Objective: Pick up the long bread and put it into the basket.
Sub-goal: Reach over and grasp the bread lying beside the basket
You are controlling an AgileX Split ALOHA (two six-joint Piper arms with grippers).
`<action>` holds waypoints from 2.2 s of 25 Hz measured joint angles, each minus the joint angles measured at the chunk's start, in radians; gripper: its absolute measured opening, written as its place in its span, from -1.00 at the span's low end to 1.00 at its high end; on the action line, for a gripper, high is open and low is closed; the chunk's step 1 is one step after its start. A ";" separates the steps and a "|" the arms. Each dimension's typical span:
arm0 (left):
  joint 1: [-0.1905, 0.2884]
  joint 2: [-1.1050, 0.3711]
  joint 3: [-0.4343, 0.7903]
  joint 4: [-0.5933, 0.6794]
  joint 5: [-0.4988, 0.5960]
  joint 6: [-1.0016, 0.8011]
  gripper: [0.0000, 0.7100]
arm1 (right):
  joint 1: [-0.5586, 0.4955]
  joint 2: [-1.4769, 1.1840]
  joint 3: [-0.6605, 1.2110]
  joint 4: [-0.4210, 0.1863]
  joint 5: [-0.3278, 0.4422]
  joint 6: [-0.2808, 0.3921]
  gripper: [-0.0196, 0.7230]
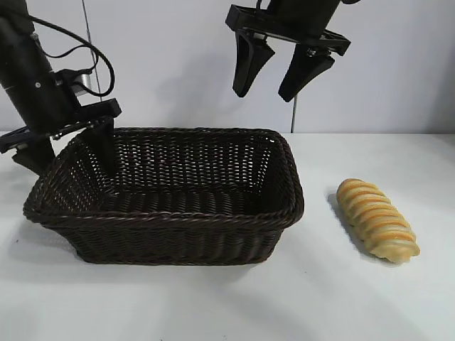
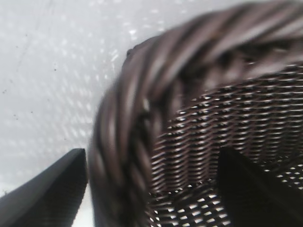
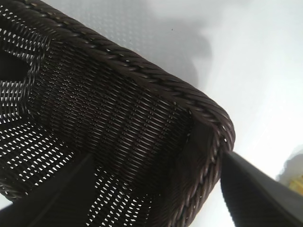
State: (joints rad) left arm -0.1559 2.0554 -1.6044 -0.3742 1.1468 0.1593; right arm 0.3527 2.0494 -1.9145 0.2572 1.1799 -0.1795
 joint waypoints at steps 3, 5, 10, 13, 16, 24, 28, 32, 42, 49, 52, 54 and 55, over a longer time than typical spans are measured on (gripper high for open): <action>0.000 -0.050 0.000 0.010 0.003 0.000 0.56 | 0.000 0.000 0.000 0.000 0.000 0.000 0.50; 0.000 -0.084 0.000 0.012 0.005 0.000 0.56 | 0.000 0.000 0.000 0.000 0.000 0.000 0.50; 0.000 -0.141 0.000 0.012 0.010 -0.006 0.56 | 0.000 0.000 0.000 0.000 0.000 0.000 0.50; 0.000 -0.159 0.000 -0.001 0.010 -0.013 0.56 | 0.000 0.000 0.000 0.000 0.000 0.000 0.50; 0.000 -0.163 0.000 -0.070 0.003 -0.014 0.56 | 0.000 0.000 0.000 0.000 0.000 0.000 0.50; 0.000 -0.163 0.011 -0.213 -0.060 -0.016 0.56 | 0.000 0.000 0.000 0.000 0.006 0.000 0.50; 0.000 -0.163 0.011 -0.225 -0.073 -0.019 0.56 | 0.000 0.000 0.000 0.000 0.006 0.000 0.50; 0.000 -0.153 0.011 -0.228 -0.075 -0.019 0.56 | 0.000 0.000 0.000 0.000 0.006 0.001 0.50; 0.000 -0.152 0.011 -0.230 -0.077 -0.019 0.56 | 0.000 0.000 0.000 0.000 0.007 0.001 0.50; 0.000 -0.152 0.011 -0.230 -0.079 -0.019 0.56 | -0.018 0.000 0.000 -0.128 0.045 0.038 0.50; 0.000 -0.152 0.011 -0.230 -0.081 -0.019 0.56 | -0.071 0.000 0.000 -0.152 0.052 0.052 0.50; 0.000 -0.152 0.011 -0.230 -0.081 -0.019 0.56 | -0.121 0.000 0.000 -0.155 0.052 0.056 0.50; 0.000 -0.152 0.011 -0.231 -0.081 -0.019 0.56 | -0.140 0.000 0.000 -0.157 0.052 0.060 0.50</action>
State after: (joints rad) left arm -0.1559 1.9036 -1.5930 -0.6055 1.0659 0.1407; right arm 0.2123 2.0494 -1.9145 0.0997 1.2316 -0.1191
